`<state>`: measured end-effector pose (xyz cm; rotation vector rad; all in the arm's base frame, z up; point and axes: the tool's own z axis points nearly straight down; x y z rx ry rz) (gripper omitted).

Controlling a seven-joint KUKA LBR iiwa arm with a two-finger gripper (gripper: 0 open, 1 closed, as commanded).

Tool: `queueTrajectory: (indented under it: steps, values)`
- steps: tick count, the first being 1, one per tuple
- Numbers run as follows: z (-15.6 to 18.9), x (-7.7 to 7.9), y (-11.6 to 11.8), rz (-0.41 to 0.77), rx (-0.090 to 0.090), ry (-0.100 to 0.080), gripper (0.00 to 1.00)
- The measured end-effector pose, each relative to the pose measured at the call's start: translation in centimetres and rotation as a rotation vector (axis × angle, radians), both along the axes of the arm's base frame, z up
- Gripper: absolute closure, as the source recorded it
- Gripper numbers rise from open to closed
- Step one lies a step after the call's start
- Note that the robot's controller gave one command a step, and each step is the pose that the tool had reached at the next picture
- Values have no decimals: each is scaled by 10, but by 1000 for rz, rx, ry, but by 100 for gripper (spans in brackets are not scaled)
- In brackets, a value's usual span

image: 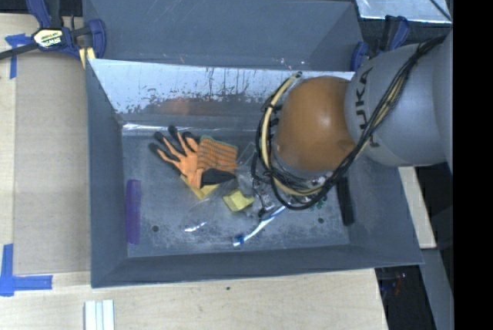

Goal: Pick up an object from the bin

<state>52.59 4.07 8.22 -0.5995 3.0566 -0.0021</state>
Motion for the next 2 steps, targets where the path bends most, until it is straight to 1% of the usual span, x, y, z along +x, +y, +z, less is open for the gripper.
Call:
queueTrajectory:
  steps: [2]
  values:
    - [20, 1, 0, -1, 1, -8, 100]
